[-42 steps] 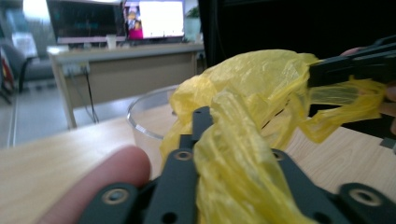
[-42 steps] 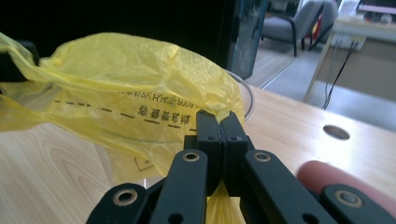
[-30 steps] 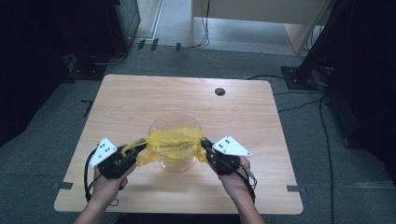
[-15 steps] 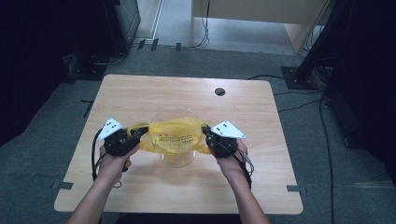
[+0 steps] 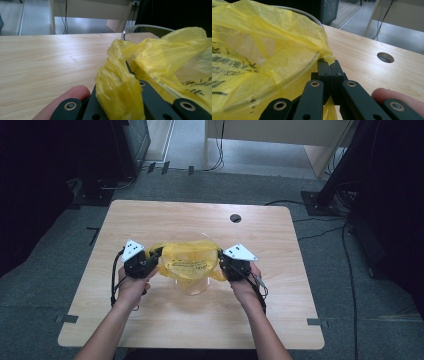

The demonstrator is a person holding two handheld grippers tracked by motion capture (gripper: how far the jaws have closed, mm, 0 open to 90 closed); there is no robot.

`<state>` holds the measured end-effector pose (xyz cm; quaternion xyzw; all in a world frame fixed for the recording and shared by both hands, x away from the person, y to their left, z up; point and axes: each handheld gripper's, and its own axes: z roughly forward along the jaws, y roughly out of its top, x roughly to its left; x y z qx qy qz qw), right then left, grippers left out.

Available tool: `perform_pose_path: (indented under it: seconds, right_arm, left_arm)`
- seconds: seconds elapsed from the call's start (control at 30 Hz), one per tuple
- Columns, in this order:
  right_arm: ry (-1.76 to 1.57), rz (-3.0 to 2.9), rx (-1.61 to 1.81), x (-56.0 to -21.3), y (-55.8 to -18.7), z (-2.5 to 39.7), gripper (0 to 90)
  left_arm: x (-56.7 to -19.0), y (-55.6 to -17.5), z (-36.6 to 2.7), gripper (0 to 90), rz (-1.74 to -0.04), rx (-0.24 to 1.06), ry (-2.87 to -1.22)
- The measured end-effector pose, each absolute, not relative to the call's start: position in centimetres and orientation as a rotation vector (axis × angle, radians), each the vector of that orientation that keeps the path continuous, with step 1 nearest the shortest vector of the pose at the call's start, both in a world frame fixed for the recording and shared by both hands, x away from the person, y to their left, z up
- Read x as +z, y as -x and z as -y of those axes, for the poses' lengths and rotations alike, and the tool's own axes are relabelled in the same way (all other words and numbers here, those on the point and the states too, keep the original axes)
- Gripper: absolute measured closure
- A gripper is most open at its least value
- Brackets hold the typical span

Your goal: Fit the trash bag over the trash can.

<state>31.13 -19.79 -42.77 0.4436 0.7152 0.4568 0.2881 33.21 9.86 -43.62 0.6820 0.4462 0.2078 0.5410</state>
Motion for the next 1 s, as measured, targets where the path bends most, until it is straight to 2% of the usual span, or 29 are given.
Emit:
perform_pose_path:
  seconds: [0.33, 0.47, 0.57, 0.77, 1.0]
  right_arm:
    - [-1.246, -1.970, 1.250, -42.3, -32.0, 20.4, 90.0]
    - [-1.188, -1.956, 1.251, -41.5, -31.7, 20.8, 90.0]
    - [-1.138, -1.975, 1.243, -41.3, -31.4, 21.2, 90.0]
    - [-1.107, -1.986, 1.232, -40.5, -30.7, 22.4, 90.0]
    - [-1.119, -1.942, 1.200, -40.0, -31.8, 21.8, 90.0]
  left_arm:
    - [-43.1, -34.0, -9.6, 90.0, -1.102, 0.444, -1.722]
    - [-43.1, -33.1, -9.7, 90.0, -1.037, 0.420, -1.779]
    - [-42.3, -32.0, -9.9, 90.0, -0.985, 0.496, -1.813]
    - [-41.0, -32.1, -11.2, 83.0, -1.012, 0.564, -1.725]
    - [-41.4, -34.0, -10.4, 83.1, -1.059, 0.552, -1.622]
